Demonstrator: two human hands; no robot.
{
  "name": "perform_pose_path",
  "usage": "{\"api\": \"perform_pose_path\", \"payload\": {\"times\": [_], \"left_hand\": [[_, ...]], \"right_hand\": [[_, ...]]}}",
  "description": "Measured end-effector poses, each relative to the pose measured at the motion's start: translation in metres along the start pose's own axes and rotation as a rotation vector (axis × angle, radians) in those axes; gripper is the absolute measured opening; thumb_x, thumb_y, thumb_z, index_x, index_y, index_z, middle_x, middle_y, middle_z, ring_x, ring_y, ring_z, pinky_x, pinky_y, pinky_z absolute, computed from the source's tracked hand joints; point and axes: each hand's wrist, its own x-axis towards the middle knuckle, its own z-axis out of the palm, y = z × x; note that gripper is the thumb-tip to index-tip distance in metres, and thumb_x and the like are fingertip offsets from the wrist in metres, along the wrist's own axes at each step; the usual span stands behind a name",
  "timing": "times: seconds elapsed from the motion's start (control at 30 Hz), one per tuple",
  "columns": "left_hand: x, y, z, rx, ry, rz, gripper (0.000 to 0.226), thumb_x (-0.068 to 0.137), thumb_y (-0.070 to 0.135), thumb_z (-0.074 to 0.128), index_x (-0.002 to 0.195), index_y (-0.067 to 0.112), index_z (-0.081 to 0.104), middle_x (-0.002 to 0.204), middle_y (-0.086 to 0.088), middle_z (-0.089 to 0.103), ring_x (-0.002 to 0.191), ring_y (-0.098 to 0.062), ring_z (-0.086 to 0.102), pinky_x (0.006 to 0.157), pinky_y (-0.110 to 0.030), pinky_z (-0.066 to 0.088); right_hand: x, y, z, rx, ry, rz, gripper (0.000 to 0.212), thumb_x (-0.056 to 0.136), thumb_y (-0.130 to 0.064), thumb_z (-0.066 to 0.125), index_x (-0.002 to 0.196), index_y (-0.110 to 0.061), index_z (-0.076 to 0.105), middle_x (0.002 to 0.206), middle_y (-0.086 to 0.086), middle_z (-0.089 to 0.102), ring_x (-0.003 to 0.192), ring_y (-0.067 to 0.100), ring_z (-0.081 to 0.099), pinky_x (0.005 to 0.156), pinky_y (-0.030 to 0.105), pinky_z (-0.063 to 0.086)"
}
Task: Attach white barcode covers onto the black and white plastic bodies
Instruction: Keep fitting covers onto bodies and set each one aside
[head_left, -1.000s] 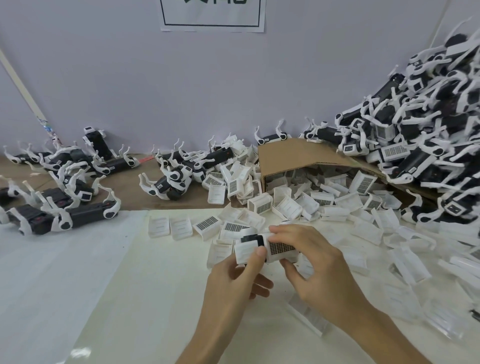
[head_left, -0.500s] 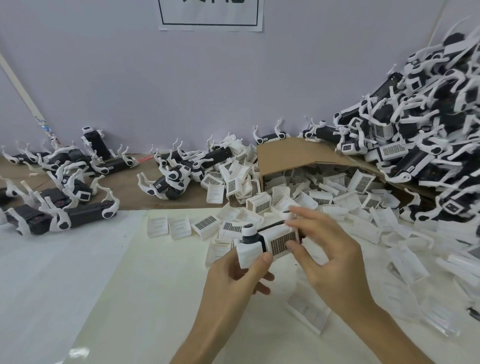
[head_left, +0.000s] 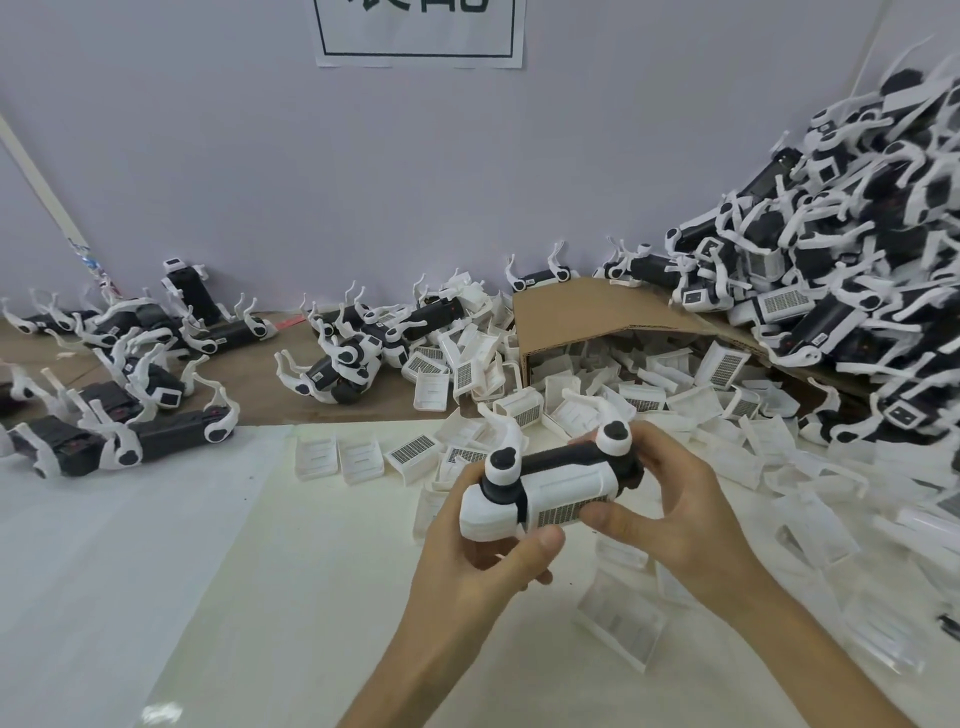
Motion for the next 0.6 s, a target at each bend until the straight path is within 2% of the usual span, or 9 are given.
{"api": "perform_pose_path", "payload": {"times": [0.07, 0.13, 0.23, 0.3, 0.37, 0.47, 0.6], "left_hand": [[0.002, 0.002, -0.002, -0.008, 0.040, 0.024, 0.033, 0.068, 0.040, 0.080, 0.099, 0.040, 0.069, 0.089, -0.001, 0.075, 0.068, -0.020, 0.069, 0.061, -0.022, 0.051], [0.003, 0.002, -0.002, -0.028, 0.061, 0.041, 0.029, 0.066, 0.036, 0.081, 0.094, 0.038, 0.072, 0.085, -0.001, 0.075, 0.067, -0.016, 0.068, 0.058, -0.019, 0.051], [0.002, 0.002, -0.001, -0.050, 0.067, 0.037, 0.029, 0.065, 0.037, 0.081, 0.093, 0.038, 0.073, 0.084, 0.000, 0.075, 0.066, -0.014, 0.067, 0.057, -0.018, 0.050], [0.002, 0.001, -0.001, -0.052, 0.068, 0.021, 0.030, 0.065, 0.040, 0.081, 0.094, 0.039, 0.073, 0.084, 0.000, 0.075, 0.065, -0.014, 0.066, 0.057, -0.018, 0.050], [0.002, 0.000, -0.001, -0.048, 0.074, -0.003, 0.030, 0.064, 0.043, 0.081, 0.093, 0.039, 0.072, 0.083, 0.000, 0.075, 0.063, -0.015, 0.066, 0.057, -0.020, 0.049], [0.002, -0.002, -0.001, -0.037, 0.101, -0.023, 0.030, 0.063, 0.046, 0.079, 0.091, 0.039, 0.072, 0.080, 0.001, 0.074, 0.060, -0.015, 0.065, 0.056, -0.020, 0.048], [0.001, -0.006, 0.001, -0.032, 0.138, -0.051, 0.031, 0.062, 0.051, 0.077, 0.088, 0.034, 0.073, 0.073, 0.002, 0.072, 0.056, -0.013, 0.063, 0.053, -0.021, 0.046]], "right_hand": [[-0.002, -0.001, 0.002, -0.009, -0.019, -0.005, 0.050, 0.070, -0.042, 0.082, 0.114, -0.027, 0.066, 0.109, -0.005, 0.071, 0.111, 0.014, 0.063, 0.091, 0.018, 0.046], [-0.003, -0.002, 0.005, -0.001, -0.041, -0.010, 0.050, 0.070, -0.041, 0.083, 0.114, -0.026, 0.066, 0.112, 0.000, 0.071, 0.113, 0.020, 0.063, 0.094, 0.025, 0.047], [-0.004, -0.002, 0.006, -0.001, -0.029, -0.017, 0.051, 0.069, -0.045, 0.083, 0.114, -0.029, 0.067, 0.118, 0.000, 0.070, 0.118, 0.021, 0.061, 0.098, 0.036, 0.047], [-0.004, -0.003, 0.007, 0.001, 0.003, -0.013, 0.055, 0.066, -0.056, 0.083, 0.115, -0.037, 0.067, 0.125, -0.002, 0.067, 0.124, 0.019, 0.058, 0.102, 0.038, 0.043], [-0.004, -0.003, 0.009, 0.008, 0.018, -0.007, 0.054, 0.065, -0.063, 0.082, 0.112, -0.041, 0.067, 0.121, -0.005, 0.069, 0.122, 0.013, 0.059, 0.100, 0.030, 0.044], [-0.004, -0.003, 0.013, 0.027, 0.027, -0.018, 0.038, 0.067, -0.052, 0.084, 0.100, -0.040, 0.068, 0.097, -0.009, 0.073, 0.093, 0.005, 0.066, 0.081, 0.012, 0.046], [-0.005, -0.002, 0.016, -0.002, 0.046, -0.034, 0.029, 0.072, -0.044, 0.081, 0.096, -0.037, 0.067, 0.088, -0.012, 0.071, 0.081, 0.003, 0.062, 0.072, 0.008, 0.042]]}}
